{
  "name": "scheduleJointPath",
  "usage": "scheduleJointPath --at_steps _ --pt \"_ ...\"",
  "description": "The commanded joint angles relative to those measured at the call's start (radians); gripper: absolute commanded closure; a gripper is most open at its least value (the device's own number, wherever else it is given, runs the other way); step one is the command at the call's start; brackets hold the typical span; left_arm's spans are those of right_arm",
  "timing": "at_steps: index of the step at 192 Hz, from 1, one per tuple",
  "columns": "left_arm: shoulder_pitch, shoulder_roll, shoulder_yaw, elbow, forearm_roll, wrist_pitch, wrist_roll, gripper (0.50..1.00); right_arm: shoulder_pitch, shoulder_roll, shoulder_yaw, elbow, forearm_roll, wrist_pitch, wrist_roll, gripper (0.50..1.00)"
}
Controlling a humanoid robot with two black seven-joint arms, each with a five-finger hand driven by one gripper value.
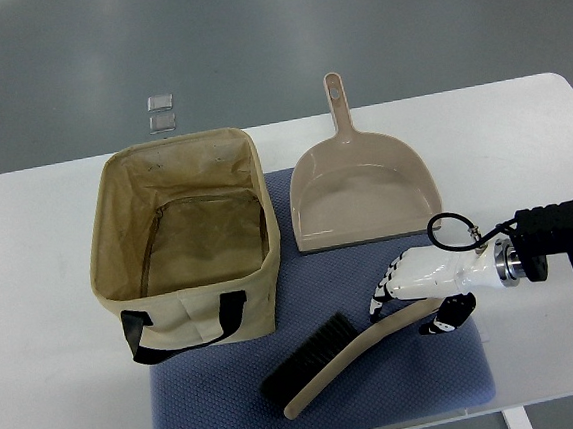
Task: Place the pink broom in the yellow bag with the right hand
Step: 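Close the right hand around the brush's curved beige handle, then lift the brush with the right hand over the dustpan toward the bag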
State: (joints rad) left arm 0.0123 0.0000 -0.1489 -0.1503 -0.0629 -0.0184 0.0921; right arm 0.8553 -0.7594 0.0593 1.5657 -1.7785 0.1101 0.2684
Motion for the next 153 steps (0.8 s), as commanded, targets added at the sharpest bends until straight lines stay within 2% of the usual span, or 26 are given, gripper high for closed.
scheduleJointPath --at_steps 1,15,27,36,39,117,153 --pt "0.0 0.0 0.0 0.0 0.0 0.0 0.0 0.5 -0.002 0.008 -0.006 -0.001 -0.007 -0.001 0.0 0.838" --pt "0.0 0.0 0.0 0.0 0.0 0.0 0.0 0.5 -0.004 0.008 -0.006 -0.001 -0.007 -0.001 0.0 0.869" --pt "0.0 0.0 0.0 0.0 0.0 0.0 0.0 0.5 -0.004 0.008 -0.006 -0.001 -0.009 -0.003 0.0 0.924" --pt "0.0 0.0 0.0 0.0 0.0 0.0 0.0 0.5 -0.002 0.008 -0.006 -0.003 -0.01 -0.006 0.0 0.993" --pt "0.0 0.0 0.0 0.0 0.0 0.0 0.0 0.5 -0.002 0.008 -0.006 -0.004 -0.01 -0.007 0.0 1.0" --pt "0.0 0.0 0.0 0.0 0.0 0.0 0.0 0.5 0.036 -0.029 0.01 -0.026 -0.004 -0.112 -0.006 1.0" --pt "0.0 0.0 0.0 0.0 0.0 0.0 0.0 0.5 0.126 -0.087 0.014 -0.027 0.022 -0.155 0.008 1.0"
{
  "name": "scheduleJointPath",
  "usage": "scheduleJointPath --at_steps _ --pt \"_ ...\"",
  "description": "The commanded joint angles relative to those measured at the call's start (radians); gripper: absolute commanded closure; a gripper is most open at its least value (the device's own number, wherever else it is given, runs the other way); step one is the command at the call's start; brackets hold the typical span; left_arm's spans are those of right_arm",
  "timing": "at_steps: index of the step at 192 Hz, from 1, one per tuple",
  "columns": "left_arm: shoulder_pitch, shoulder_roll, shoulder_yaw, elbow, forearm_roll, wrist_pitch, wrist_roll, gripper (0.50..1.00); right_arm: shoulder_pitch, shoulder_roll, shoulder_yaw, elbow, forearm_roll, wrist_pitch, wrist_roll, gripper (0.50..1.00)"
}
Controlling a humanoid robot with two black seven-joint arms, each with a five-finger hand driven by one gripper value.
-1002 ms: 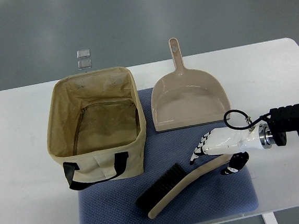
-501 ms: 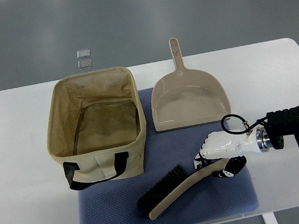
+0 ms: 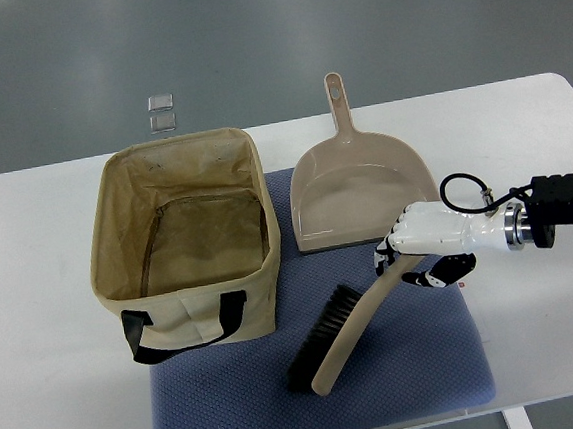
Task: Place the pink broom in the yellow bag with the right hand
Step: 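Lift the brush with the right hand over the dustpan toward the bag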
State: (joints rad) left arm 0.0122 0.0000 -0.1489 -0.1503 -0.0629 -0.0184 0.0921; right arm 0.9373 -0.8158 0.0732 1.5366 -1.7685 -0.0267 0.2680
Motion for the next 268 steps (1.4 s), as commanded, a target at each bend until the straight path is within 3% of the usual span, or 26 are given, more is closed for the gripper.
scheduleJointPath --at_steps 1,74,167,268 --pt "0.0 0.0 0.0 0.0 0.0 0.0 0.0 0.5 0.049 -0.036 0.0 0.0 0.014 -0.021 0.01 1.0" --pt "0.0 0.0 0.0 0.0 0.0 0.0 0.0 0.5 0.224 -0.114 0.0 -0.013 0.113 -0.064 0.019 1.0" --pt "0.0 0.0 0.0 0.0 0.0 0.0 0.0 0.5 0.452 -0.097 0.0 -0.099 0.204 -0.062 0.011 1.0" --pt "0.002 0.0 0.0 0.0 0.0 0.0 0.0 0.5 0.488 0.118 0.0 -0.099 0.205 -0.067 0.002 1.0"
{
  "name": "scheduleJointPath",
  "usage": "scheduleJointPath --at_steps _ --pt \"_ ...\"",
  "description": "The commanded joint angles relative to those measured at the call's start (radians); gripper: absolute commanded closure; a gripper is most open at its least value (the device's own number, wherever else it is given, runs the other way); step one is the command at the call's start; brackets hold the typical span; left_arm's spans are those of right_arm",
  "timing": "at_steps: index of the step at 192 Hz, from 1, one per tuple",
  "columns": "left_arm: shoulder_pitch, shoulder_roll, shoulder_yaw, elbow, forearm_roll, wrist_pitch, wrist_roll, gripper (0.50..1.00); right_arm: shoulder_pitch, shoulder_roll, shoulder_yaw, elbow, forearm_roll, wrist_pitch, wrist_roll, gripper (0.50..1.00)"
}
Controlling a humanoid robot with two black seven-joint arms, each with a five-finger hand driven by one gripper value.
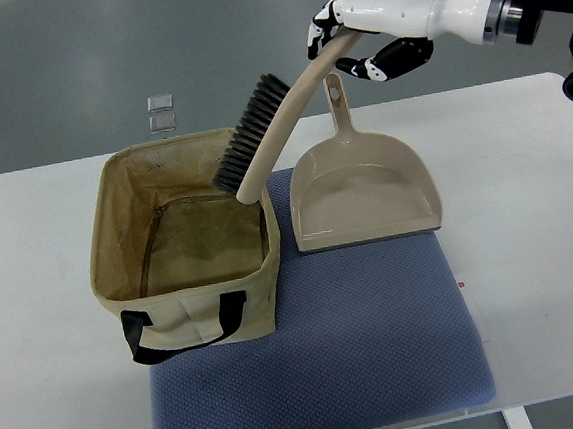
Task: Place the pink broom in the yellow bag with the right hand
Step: 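Lift the brush with the right hand over the dustpan toward the bag, then lower the brush into the beige bag and open the right hand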
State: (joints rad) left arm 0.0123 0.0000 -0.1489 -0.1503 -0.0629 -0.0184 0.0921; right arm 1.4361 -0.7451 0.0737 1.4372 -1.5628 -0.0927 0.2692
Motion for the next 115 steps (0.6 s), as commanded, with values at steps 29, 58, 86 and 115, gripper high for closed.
scheduleJointPath --at_steps 29,58,86,115 --pt "0.0 0.0 0.0 0.0 0.0 0.0 0.0 0.5 -0.031 0.085 0.0 0.0 0.0 -0.012 0.002 0.951" --pt "0.0 0.0 0.0 0.0 0.0 0.0 0.0 0.5 -0.062 0.09 0.0 0.0 0.003 -0.074 0.008 0.787" --pt "0.0 0.0 0.0 0.0 0.0 0.0 0.0 0.5 -0.068 0.084 0.0 -0.001 0.003 -0.087 0.013 0.754" --pt "0.0 0.0 0.0 0.0 0.0 0.0 0.0 0.5 -0.072 0.075 0.008 -0.024 0.067 -0.09 0.013 0.754"
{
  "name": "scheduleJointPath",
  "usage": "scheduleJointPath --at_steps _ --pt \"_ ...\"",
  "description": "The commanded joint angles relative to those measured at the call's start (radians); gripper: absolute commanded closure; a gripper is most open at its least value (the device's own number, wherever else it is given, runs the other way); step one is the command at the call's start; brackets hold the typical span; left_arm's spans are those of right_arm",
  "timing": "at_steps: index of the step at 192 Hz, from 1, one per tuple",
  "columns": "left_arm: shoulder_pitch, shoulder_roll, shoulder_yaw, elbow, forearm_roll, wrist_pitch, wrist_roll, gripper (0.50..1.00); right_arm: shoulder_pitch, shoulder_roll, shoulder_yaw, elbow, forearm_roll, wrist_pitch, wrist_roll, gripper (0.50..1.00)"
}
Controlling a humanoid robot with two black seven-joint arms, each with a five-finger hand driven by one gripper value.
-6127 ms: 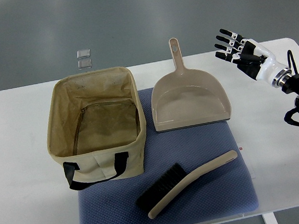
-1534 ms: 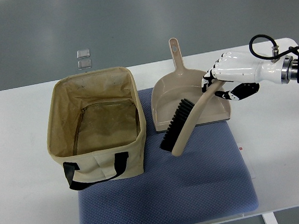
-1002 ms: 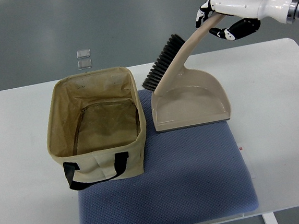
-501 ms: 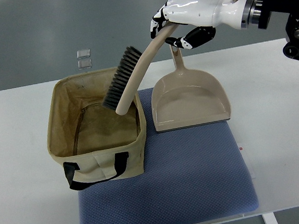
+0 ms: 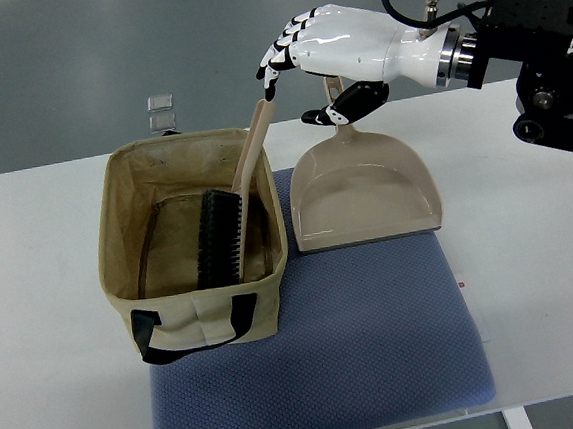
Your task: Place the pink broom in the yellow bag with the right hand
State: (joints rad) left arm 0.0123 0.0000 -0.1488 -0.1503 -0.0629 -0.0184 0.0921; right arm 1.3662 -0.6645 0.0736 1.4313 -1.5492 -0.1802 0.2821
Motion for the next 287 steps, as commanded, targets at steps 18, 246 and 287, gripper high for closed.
scheduleJointPath --at_steps 18,246,287 --pt "0.0 0.0 0.0 0.0 0.0 0.0 0.0 0.5 -0.027 -0.009 0.045 -0.043 0.152 -0.008 -0.001 0.754" --pt "0.0 0.0 0.0 0.0 0.0 0.0 0.0 0.5 -0.918 0.352 0.989 -0.292 1.009 -0.028 -0.003 0.57" --pt "0.001 0.0 0.0 0.0 0.0 0.0 0.0 0.5 -0.963 0.424 1.071 -0.281 1.009 -0.024 0.0 0.568"
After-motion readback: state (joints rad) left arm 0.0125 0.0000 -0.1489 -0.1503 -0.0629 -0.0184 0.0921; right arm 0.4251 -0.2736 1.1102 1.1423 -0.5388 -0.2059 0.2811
